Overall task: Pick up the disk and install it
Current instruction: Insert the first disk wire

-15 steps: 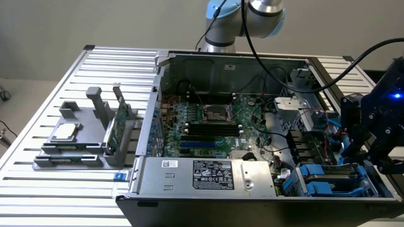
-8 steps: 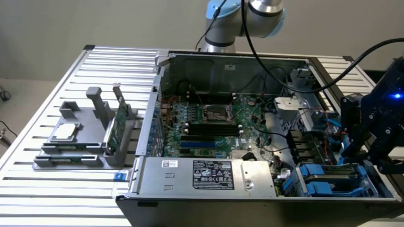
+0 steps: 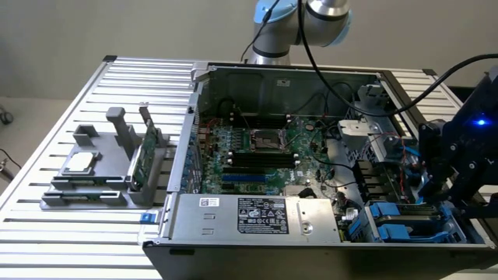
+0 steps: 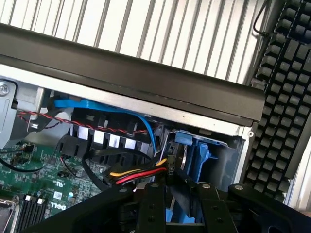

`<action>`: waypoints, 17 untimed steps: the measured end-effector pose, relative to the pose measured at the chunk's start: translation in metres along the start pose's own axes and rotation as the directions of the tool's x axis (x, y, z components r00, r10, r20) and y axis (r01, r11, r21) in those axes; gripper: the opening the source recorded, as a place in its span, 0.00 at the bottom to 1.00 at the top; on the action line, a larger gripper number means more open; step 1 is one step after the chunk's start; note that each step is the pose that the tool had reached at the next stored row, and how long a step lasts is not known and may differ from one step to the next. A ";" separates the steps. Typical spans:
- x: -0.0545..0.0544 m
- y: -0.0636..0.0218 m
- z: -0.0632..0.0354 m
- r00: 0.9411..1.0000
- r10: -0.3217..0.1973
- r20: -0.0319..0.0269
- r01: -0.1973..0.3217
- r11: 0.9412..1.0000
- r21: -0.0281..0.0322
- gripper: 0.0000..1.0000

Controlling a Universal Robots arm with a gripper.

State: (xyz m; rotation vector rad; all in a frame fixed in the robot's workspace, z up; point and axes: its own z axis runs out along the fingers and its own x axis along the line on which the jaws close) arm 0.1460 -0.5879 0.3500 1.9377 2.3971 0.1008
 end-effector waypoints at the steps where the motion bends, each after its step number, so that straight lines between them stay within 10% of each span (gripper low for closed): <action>1: 0.000 -0.0002 0.0012 1.000 0.011 0.002 -0.011 1.000 0.000 0.21; 9: 0.000 -0.0011 0.0055 0.998 0.055 0.007 -0.055 0.998 0.016 0.21; 17: 0.006 0.0001 0.0077 0.998 0.062 0.030 -0.063 0.997 0.032 0.21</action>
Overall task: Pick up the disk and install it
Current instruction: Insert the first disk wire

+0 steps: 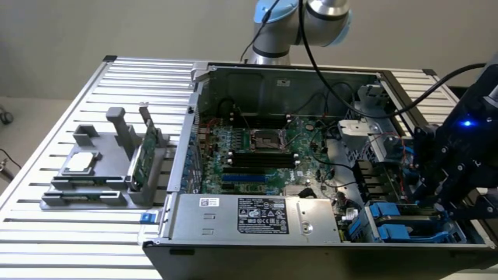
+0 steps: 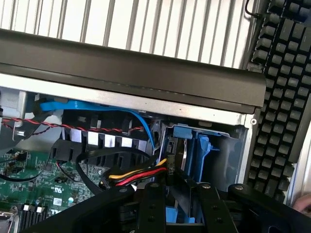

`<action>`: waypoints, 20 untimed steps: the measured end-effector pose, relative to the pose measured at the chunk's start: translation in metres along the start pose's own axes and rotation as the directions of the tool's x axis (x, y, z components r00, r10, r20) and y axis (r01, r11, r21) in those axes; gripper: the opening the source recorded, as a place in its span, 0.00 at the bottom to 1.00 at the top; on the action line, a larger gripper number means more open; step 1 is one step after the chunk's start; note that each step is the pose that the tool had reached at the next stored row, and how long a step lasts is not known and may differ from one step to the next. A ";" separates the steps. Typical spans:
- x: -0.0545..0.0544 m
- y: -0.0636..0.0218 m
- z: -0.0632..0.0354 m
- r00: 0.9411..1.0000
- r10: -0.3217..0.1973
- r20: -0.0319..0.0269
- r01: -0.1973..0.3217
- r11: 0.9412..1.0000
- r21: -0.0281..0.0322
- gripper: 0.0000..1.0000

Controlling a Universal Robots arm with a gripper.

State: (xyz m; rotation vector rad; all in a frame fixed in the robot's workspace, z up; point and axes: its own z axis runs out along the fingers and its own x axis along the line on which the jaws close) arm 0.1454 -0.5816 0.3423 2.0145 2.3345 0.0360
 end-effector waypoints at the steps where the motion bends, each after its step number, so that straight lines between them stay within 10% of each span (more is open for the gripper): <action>1: 0.001 0.0001 0.0000 1.000 0.001 0.002 -0.001 1.000 0.000 0.21; 14: -0.002 0.0005 -0.0112 1.000 0.005 0.004 -0.005 1.000 0.001 0.29; 20: -0.006 0.0086 -0.0100 1.000 0.005 -0.011 -0.006 1.000 -0.001 0.29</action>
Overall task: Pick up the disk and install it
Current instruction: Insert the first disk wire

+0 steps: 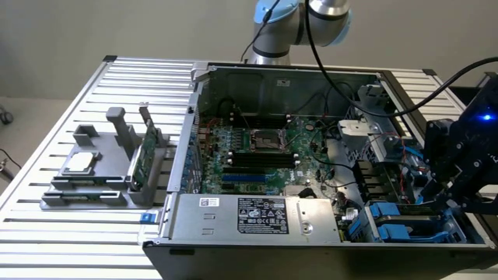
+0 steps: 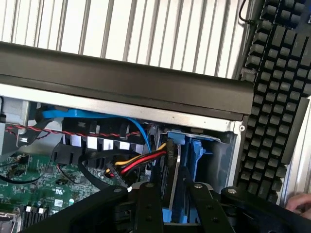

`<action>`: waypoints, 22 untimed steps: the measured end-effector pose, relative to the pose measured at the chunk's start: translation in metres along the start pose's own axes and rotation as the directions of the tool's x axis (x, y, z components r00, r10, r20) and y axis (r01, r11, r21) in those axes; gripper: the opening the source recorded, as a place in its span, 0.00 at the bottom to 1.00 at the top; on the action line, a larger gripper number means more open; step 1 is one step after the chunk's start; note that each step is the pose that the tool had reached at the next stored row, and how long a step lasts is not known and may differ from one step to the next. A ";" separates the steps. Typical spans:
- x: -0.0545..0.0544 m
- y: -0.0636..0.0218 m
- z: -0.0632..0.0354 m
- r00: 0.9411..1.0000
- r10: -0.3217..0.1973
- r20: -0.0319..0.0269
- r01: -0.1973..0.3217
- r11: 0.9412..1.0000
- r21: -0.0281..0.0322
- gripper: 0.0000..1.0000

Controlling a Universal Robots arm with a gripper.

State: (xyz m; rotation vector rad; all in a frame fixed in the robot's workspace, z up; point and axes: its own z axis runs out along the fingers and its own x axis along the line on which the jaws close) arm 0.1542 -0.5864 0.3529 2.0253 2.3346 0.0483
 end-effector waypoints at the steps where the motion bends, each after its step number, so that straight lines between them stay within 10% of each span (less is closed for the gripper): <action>1: 0.000 0.0001 0.0004 1.000 0.000 -0.004 0.000 1.000 -0.001 0.29; 14: -0.003 0.0045 0.0103 0.999 0.002 -0.043 -0.003 1.000 -0.006 0.29; 22: -0.003 0.0045 0.0106 0.999 0.003 -0.051 -0.003 1.000 -0.007 0.16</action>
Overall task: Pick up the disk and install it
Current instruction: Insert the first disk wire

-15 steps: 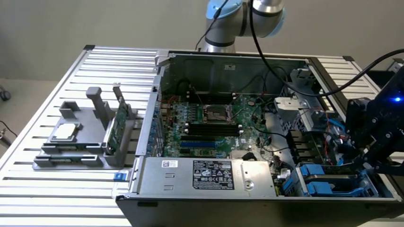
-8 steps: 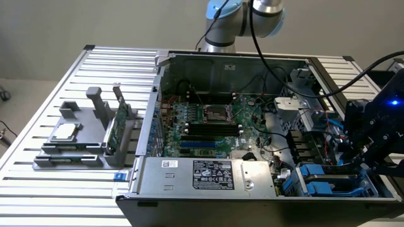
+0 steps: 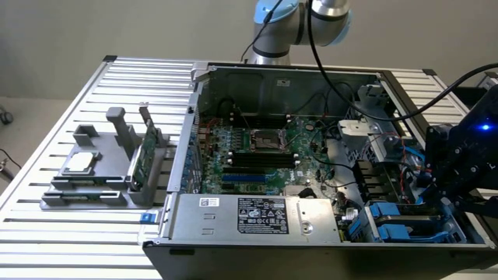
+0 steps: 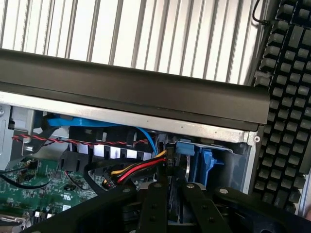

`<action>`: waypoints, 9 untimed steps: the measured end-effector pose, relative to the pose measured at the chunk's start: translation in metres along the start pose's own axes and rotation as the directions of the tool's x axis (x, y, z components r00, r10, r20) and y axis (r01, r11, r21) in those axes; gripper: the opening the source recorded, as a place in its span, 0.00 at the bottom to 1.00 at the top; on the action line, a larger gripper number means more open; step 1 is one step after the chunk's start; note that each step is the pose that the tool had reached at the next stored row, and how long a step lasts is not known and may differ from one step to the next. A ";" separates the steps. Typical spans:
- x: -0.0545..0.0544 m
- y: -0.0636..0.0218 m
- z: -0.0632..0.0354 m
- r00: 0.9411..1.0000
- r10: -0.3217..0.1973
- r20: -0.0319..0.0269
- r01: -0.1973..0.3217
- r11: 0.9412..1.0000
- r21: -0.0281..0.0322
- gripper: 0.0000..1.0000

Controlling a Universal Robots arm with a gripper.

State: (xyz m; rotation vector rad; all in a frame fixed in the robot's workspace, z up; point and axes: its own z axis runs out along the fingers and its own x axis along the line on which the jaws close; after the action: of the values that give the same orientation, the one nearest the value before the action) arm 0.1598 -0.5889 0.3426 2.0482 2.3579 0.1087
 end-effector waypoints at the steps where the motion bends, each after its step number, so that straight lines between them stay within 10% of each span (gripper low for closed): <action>1: 0.000 0.0000 0.0000 1.000 0.000 0.000 0.000 1.000 0.000 0.16; 5: 0.000 0.0000 -0.0008 1.000 0.000 -0.002 0.000 1.000 0.008 0.16; 9: 0.000 -0.0019 -0.0012 1.000 0.002 -0.006 -0.002 0.999 0.040 0.16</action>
State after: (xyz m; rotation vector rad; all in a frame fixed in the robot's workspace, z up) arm 0.1578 -0.5889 0.3437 2.0705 2.3814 0.0685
